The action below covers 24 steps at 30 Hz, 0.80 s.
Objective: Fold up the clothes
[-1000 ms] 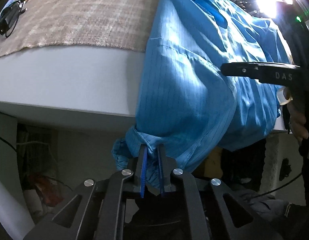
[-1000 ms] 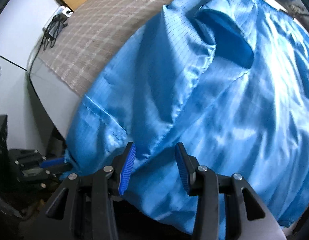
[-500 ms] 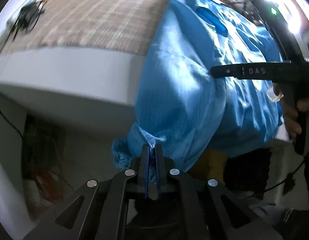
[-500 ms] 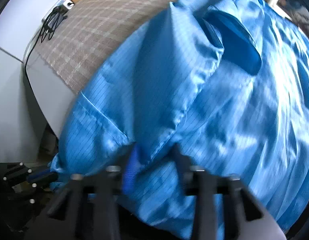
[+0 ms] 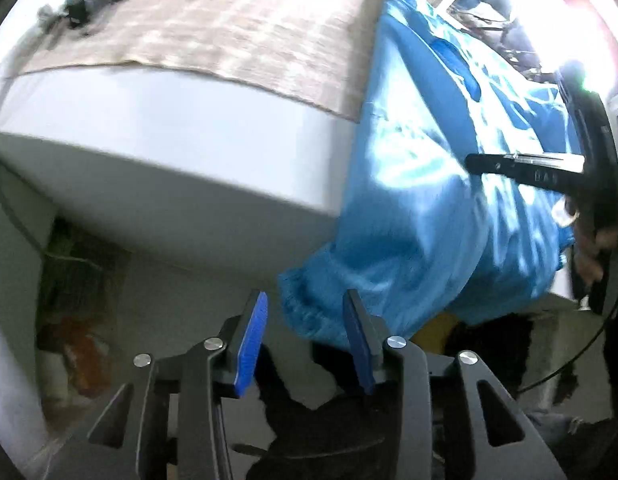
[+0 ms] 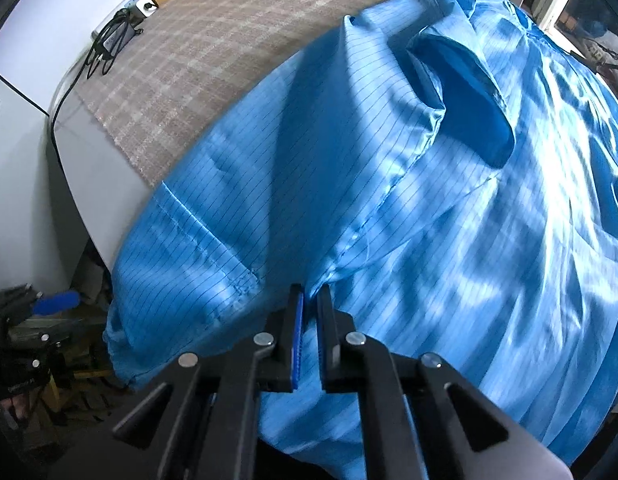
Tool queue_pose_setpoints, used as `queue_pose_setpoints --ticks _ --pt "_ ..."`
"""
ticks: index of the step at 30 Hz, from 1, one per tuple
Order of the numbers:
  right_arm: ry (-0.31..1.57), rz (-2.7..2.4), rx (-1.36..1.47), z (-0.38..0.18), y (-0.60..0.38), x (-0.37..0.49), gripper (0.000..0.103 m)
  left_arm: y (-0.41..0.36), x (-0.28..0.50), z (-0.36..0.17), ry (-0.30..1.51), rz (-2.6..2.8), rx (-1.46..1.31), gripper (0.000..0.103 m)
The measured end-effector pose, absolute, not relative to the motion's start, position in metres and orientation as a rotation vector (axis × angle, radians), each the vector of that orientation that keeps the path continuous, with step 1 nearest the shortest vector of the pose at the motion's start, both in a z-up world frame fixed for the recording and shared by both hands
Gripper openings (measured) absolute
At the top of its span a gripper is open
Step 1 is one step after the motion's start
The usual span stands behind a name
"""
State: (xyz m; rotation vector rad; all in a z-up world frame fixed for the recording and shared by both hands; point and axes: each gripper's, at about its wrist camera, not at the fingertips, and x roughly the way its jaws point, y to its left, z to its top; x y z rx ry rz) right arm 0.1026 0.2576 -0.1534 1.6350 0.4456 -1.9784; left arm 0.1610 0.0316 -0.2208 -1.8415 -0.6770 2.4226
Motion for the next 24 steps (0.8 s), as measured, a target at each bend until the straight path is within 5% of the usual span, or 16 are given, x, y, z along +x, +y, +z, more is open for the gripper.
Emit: queue_pose_setpoints --ticks 5,7,10,14,18,24 --pt "0.477 -1.988 1.627 -0.154 0.261 0.104 0.006 0.035 0.142 -0.242 -0.756 2.355 -1.877 0.032" --pt "0.487 -1.989 1.621 -0.155 0.26 0.104 0.006 0.042 0.131 -0.251 -0.765 2.321 -1.886 0.012" --pt "0.485 -1.991 1.616 -0.157 0.262 0.103 0.006 0.047 0.13 -0.257 -0.79 2.278 -1.875 0.004" --pt "0.506 -2.023 1.581 -0.154 0.268 0.101 0.004 0.053 0.148 -0.239 -0.868 2.218 -1.845 0.003" --pt "0.498 -2.031 1.604 -0.156 0.275 0.093 0.004 0.065 0.174 -0.207 -0.691 2.293 -1.857 0.003" --pt "0.527 -2.037 1.604 -0.161 0.275 0.093 0.004 0.049 0.172 -0.23 -0.751 2.312 -1.911 0.004"
